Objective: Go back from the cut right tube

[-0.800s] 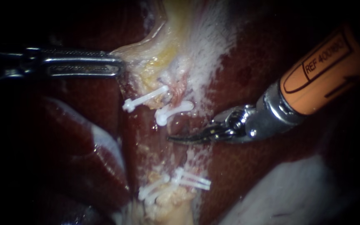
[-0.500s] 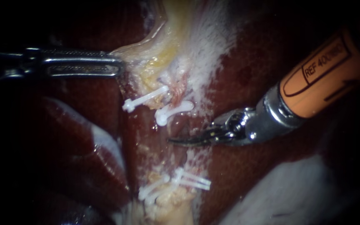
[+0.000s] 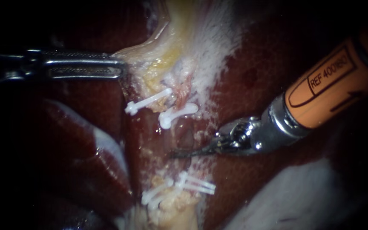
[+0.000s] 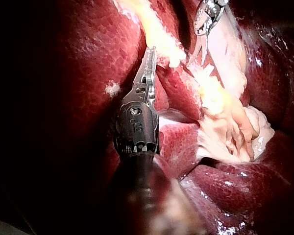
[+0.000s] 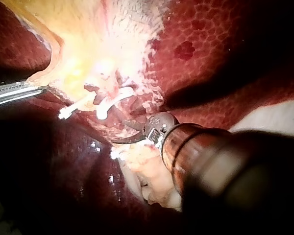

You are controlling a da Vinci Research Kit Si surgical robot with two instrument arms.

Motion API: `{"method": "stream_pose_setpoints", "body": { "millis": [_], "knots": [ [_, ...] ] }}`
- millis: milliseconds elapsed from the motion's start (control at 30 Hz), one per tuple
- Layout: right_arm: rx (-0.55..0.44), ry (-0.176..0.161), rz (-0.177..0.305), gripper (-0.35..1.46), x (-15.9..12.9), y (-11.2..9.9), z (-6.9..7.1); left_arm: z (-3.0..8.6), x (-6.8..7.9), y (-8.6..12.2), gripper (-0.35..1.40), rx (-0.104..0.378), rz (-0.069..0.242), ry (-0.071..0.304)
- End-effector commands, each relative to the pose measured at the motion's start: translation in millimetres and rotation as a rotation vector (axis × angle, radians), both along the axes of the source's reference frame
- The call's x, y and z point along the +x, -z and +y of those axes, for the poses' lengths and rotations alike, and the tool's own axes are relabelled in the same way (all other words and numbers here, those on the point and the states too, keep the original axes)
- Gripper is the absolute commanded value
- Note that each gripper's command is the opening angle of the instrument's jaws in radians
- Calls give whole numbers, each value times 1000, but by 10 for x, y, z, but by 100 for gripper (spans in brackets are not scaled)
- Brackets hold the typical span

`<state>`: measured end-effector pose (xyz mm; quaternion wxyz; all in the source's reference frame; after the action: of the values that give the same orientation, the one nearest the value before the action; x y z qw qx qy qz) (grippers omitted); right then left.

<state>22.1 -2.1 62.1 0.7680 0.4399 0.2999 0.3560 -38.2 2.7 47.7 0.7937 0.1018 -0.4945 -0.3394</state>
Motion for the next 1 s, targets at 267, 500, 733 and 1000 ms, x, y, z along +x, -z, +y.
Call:
{"method": "stream_pose_setpoints", "body": {
  "millis": [267,500,733,1000],
  "knots": [
    [-27,9,19,83,-1,-1,1,0,0,0,-35,0,0,0],
    [-98,22,46,100,-8,0,3,0,1,0,-35,0,0,0],
    [-270,46,98,120,-29,6,15,0,2,-2,-35,-1,0,-1],
    [-571,148,199,143,-54,9,34,-1,2,-5,-35,-2,0,-1]
  ]
}}
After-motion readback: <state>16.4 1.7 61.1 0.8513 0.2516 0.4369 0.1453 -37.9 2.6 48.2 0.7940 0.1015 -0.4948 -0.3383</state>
